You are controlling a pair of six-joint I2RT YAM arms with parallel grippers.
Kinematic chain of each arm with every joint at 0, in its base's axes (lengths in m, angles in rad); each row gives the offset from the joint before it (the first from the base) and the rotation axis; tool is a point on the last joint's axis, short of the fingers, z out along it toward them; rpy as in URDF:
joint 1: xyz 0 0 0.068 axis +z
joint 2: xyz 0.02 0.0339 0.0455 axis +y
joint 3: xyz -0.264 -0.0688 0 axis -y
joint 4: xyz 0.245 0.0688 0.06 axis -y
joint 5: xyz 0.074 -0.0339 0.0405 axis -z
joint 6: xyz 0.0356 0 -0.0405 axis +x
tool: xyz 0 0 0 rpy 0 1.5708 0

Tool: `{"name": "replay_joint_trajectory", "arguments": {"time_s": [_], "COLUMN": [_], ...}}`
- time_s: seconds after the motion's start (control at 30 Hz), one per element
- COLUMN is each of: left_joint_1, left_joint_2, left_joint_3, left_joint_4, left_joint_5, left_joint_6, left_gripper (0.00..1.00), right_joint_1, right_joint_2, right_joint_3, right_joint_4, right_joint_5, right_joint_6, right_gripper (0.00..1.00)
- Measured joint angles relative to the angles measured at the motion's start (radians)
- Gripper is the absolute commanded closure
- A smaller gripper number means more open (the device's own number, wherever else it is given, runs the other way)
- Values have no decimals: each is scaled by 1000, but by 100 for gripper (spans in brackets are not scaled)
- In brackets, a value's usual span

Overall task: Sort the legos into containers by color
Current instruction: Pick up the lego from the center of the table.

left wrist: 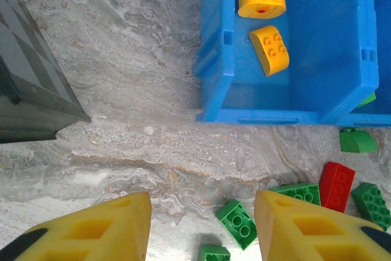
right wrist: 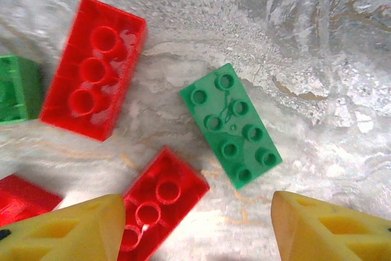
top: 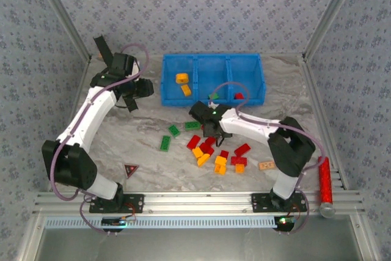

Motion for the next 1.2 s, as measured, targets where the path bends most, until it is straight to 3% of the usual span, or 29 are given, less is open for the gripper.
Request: {"name": "replay_joint_trajectory", "arguments": {"time_s": [0.2,0.6,0.87,1.03,1.2], "left_joint_1": [0,0,0,0,0], "left_joint_2": [-5,-19,-28,-28,-28], "left_joint_3": [-13,-13,-17,-17,-17], "left_joint_4": [0,-1,-6,-7,-8], "left_joint_5": [13,19,19,19,23], "left_joint_6": [0,19,43,51,52], "left_gripper": [50,49,48,47,47], "right_joint_1": [35,58,24,-5,-26], "right_joint_2": [-64,33,59,67,73], "right_joint_3": [-31,-83,-133,-137,-137], "right_joint_4": [34,136,209,237,209], "right_joint_5": [-33,-103,-114,-118,-134], "right_joint_6": [63,322,405,420,404], "right_gripper": [30,25,26,32,52]}}
